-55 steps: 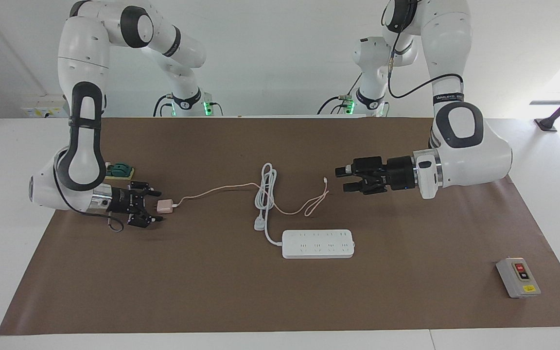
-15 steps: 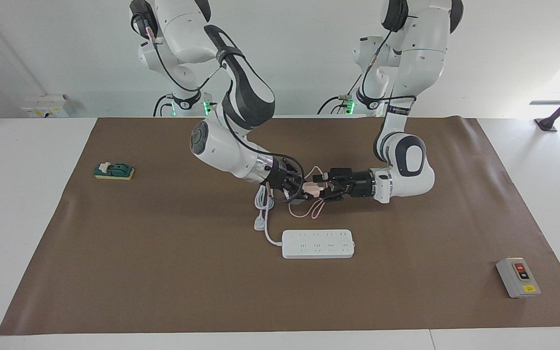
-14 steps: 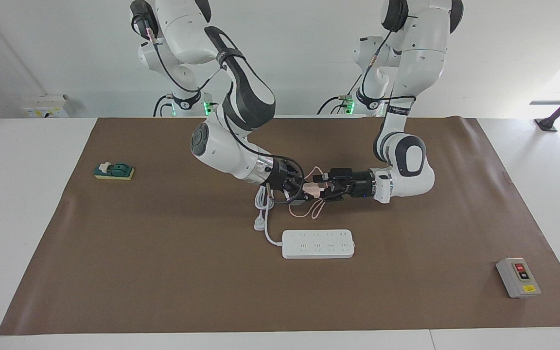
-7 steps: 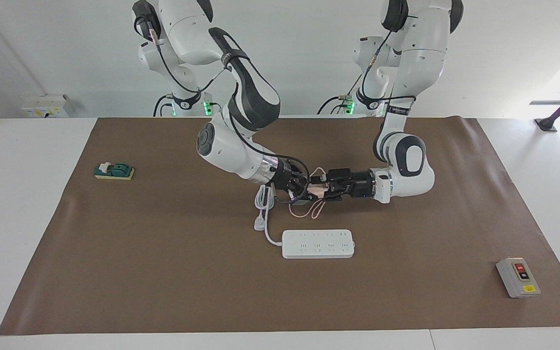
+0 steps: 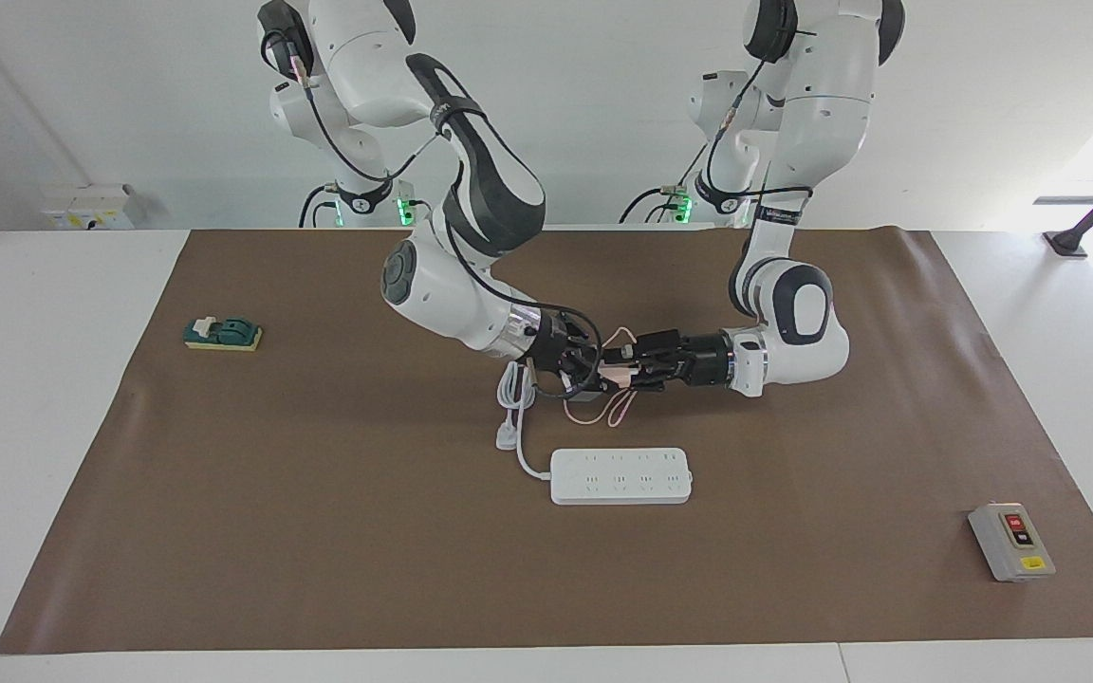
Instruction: Plug charger into power strip
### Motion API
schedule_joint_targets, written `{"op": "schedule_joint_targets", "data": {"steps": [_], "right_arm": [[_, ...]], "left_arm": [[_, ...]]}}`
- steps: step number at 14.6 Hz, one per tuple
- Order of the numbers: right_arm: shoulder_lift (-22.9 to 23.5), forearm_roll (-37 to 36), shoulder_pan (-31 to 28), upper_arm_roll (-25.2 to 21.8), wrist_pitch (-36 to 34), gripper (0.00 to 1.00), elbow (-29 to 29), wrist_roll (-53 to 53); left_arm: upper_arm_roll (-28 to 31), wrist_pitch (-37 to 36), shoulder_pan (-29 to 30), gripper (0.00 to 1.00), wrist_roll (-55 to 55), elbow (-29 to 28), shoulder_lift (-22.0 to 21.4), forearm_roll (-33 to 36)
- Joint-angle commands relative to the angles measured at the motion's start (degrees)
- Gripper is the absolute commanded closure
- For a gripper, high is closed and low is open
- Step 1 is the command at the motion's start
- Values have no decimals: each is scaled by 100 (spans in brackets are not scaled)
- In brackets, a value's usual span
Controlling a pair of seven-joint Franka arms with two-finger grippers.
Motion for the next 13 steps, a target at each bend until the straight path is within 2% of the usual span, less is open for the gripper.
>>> {"op": "schedule_joint_targets", "data": {"steps": [1,3,7,9,12,13], "right_arm": [[58,140,-30,13,10,100,103,91],[58,140,-39,13,2,100,103,91],[58,140,-39,13,19,100,103,91],[58,140,-39,13,28,100,103,91],[58,140,-39,13,37,100,103,91],[58,140,-39,13,37,100,103,91]], "left_arm": [[37,-125,57,36,149,-157,-100,-134],[37,-134,109,32,149,-149,-91,-134],[37,-160,171,35,149,-157,-91,-134],[37,-256,189,48,158,-157,-91,-134],[37,-380,198,90,299,-166,-73,-134],[37,-371,189,100,299,-201,-100,-134]]}}
